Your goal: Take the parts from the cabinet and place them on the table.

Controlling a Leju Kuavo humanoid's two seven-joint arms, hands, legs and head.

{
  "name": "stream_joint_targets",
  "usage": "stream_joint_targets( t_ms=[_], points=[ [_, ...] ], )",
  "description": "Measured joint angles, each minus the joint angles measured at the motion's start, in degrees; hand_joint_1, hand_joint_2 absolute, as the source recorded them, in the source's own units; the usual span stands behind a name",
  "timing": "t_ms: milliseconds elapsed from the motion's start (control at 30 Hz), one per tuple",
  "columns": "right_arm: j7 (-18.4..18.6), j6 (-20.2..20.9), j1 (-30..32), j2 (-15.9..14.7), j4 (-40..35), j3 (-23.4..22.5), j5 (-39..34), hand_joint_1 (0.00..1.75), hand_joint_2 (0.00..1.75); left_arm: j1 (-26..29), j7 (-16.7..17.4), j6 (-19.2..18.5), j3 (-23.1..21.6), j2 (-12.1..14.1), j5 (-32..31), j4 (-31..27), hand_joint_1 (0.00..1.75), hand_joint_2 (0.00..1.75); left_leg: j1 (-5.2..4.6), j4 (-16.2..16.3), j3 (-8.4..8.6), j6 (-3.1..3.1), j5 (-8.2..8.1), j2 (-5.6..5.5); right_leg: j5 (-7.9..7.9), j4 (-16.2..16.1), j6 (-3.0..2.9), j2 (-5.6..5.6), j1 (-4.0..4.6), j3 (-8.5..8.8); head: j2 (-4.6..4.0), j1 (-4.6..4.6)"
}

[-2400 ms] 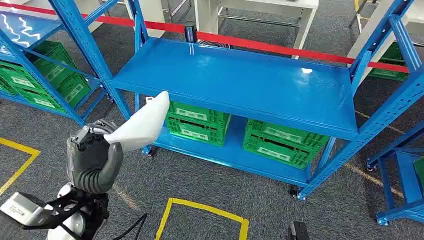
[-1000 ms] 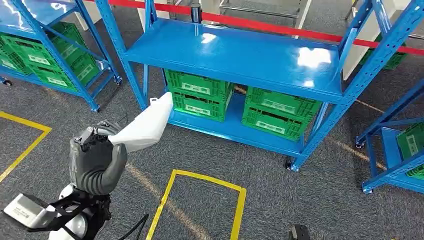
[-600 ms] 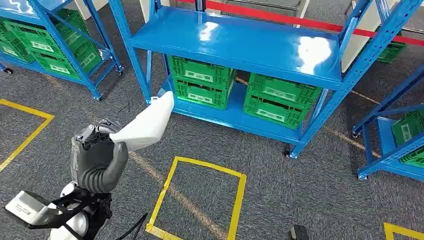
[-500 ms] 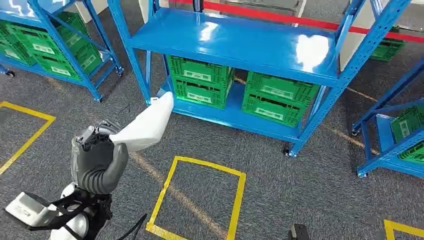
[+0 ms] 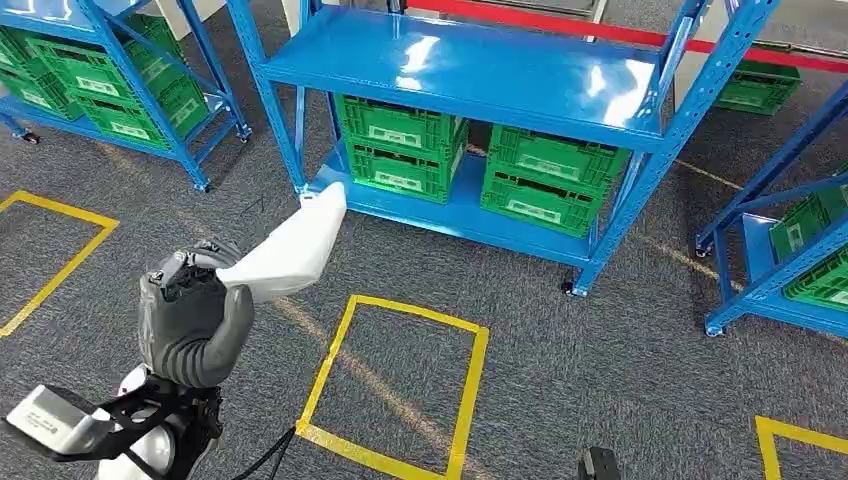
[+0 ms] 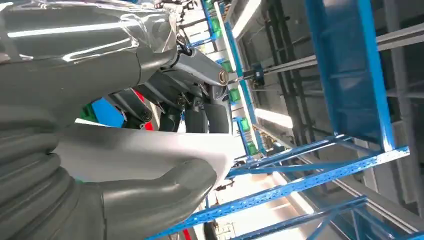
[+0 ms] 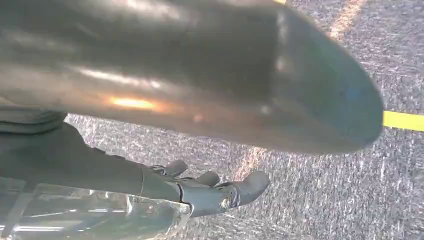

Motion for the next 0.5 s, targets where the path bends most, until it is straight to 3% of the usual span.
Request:
stream_joint_targets(
  t_ms=[33, 67, 100, 133, 167, 200, 233, 267, 300, 367, 400, 433, 467, 500],
  points=[
    [0.0, 0.0, 0.0, 0.0, 0.0, 0.0, 0.0, 0.0, 0.0, 0.0, 0.0, 0.0, 0.0, 0.0, 0.0, 0.0, 1.75, 1.75, -0.1, 0.0, -0.21, 0.26, 0.16, 0.03, 0.44, -0.1, 0.31, 0.0, -0.1, -0.1, 0.0, -0.02],
    [-0.1, 0.0, 0.1, 0.0, 0.0, 0.0, 0.0, 0.0, 0.0, -0.1, 0.0, 0.0, 0.0, 0.0, 0.0, 0.0, 1.75, 1.75, -0.08, -0.6, -0.41, 0.92, 0.88, 0.11, 0.88, -0.4, 0.89, 0.04, 0.12, -0.11, 0.0, 0.02],
    [-0.1, 0.0, 0.1, 0.0, 0.0, 0.0, 0.0, 0.0, 0.0, -0.1, 0.0, 0.0, 0.0, 0.0, 0.0, 0.0, 1.75, 1.75, 0.41, -1.2, -0.33, 1.33, 1.76, 0.55, -0.18, 0.5, 0.63, 0.03, -0.05, -0.84, 0.0, 0.05],
    [-0.1, 0.0, 0.0, 0.0, 0.0, 0.1, 0.0, 0.0, 0.0, -0.2, 0.0, 0.0, 0.0, 0.0, 0.0, 0.0, 1.75, 1.75, 0.41, -1.4, -1.03, 2.05, 2.4, 0.51, -2.81, 3.3, 0.13, 0.01, 0.04, -2.23, 0.0, 0.37],
    [-0.1, 0.0, 0.0, 0.0, 0.0, 0.1, 0.0, 0.0, 0.0, -0.2, 0.0, 0.0, 0.0, 0.0, 0.0, 0.0, 1.75, 1.75, 0.36, -1.4, -1.55, 2.01, 2.75, 0.47, -4.98, 6.5, -0.19, 0.01, 0.03, -3.62, 0.0, 0.42],
    [-0.1, 0.0, 0.0, -0.1, 0.0, 0.1, 0.0, 0.0, 0.0, -0.1, 0.0, 0.0, 0.0, 0.0, 0.0, 0.0, 1.75, 1.75, 0.21, -1.4, -2.28, 2.17, 3.27, 0.48, -7.86, 12.0, -0.44, 0.01, 0.04, -5.52, 0.0, 0.44],
    [0.0, 0.0, 0.0, -0.2, 0.0, 0.1, 0.0, 0.0, 0.0, -0.1, 0.0, 0.1, 0.0, -0.1, 0.0, 0.0, 1.75, 1.75, 0.08, -1.3, -3.05, 2.23, 3.77, 0.48, -9.82, 17.0, -0.33, 0.02, 0.04, -7.13, 0.0, 0.48],
    [0.0, 0.0, 0.0, -0.2, 0.0, 0.1, 0.0, 0.0, 0.0, 0.0, 0.0, 0.1, 0.0, -0.1, 0.0, 0.0, 1.75, 1.75, 0.03, -1.2, -3.75, 2.22, 4.19, 0.49, -10.23, 19.6, 0.09, 0.01, 0.02, -7.58, 0.0, 0.48],
    [0.0, 0.0, 0.0, -0.3, 0.0, 0.1, 0.0, 0.0, 0.0, 0.0, 0.0, 0.1, 0.0, -0.1, 0.0, 0.0, 1.75, 1.75, 0.02, -1.0, -4.33, 2.17, 4.53, 0.48, -9.54, 19.1, 0.57, 0.01, 0.01, -6.67, 0.0, 0.5],
    [0.0, 0.0, 0.0, -0.3, 0.0, 0.2, 0.0, 0.0, 0.0, 0.0, 0.0, 0.1, 0.0, -0.1, 0.0, 0.0, 1.75, 1.75, 0.04, -0.5, -5.42, 1.92, 4.97, 0.46, -6.53, 11.2, 1.59, -0.01, -0.01, -1.15, 0.0, 0.5],
    [0.1, 0.0, -0.1, -0.4, 0.0, 0.2, -0.1, 0.0, 0.0, 0.0, 0.0, 0.1, 0.0, -0.1, 0.0, 0.0, 1.75, 1.75, 0.04, -0.1, -5.82, 1.77, 5.07, 0.44, -5.49, 5.8, 1.73, -0.02, -0.01, 2.38, 0.0, 0.5],
    [0.1, 0.0, -0.2, -0.4, 0.0, 0.2, -0.1, 0.0, 0.0, 0.0, 0.0, 0.1, 0.0, -0.1, 0.0, 0.0, 1.75, 1.75, -0.21, 0.5, -6.62, 1.54, 5.07, 0.47, -5.86, 0.9, 1.27, 0.0, 0.12, 5.88, 0.0, 0.55],
    [0.0, 0.0, -0.4, -0.5, 0.0, 0.3, -0.1, 0.0, 0.0, 0.0, 0.0, 0.1, 0.0, -0.1, -0.1, -0.1, 1.75, 1.75, -0.36, 1.1, -7.12, 1.28, 5.26, 0.57, -6.21, -0.5, 0.81, 0.16, 0.3, 6.29, 0.0, 0.42],
    [0.1, 0.0, -0.3, -0.5, 0.0, 0.4, -0.2, 0.0, 0.0, 0.0, 0.0, 0.1, 0.0, -0.1, -0.1, -0.1, 1.75, 1.75, -0.36, 1.2, -7.25, 0.9, 5.65, 0.53, -6.14, -0.1, 0.78, 0.15, 0.31, 5.73, 0.0, 0.46]
  ],
)
